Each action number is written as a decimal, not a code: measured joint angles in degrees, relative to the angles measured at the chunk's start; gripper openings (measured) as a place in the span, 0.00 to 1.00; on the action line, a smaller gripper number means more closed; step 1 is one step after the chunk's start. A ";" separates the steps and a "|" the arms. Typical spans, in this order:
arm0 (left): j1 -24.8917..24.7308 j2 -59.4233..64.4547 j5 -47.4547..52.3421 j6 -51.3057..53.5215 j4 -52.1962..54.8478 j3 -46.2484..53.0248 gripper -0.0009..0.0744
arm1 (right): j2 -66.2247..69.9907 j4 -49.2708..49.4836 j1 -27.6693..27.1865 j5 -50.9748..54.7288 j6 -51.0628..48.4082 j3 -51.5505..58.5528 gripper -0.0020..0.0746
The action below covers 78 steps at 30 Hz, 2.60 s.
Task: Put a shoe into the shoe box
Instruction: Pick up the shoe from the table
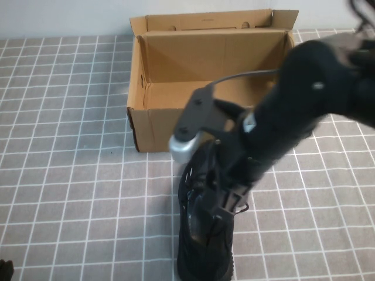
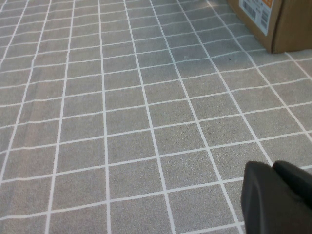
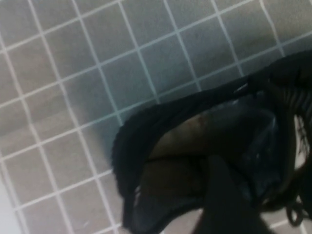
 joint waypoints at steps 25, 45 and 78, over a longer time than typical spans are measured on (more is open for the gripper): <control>0.00 0.00 0.00 0.00 0.00 0.00 0.01 | 12.57 -13.48 0.34 -4.21 1.15 -6.30 0.50; 0.00 0.00 0.00 0.00 0.00 0.00 0.01 | 12.56 -10.62 0.66 -0.16 6.19 -6.44 0.02; 0.00 0.00 0.00 0.00 0.00 0.00 0.01 | -0.02 -7.74 0.66 13.30 9.24 -27.90 0.02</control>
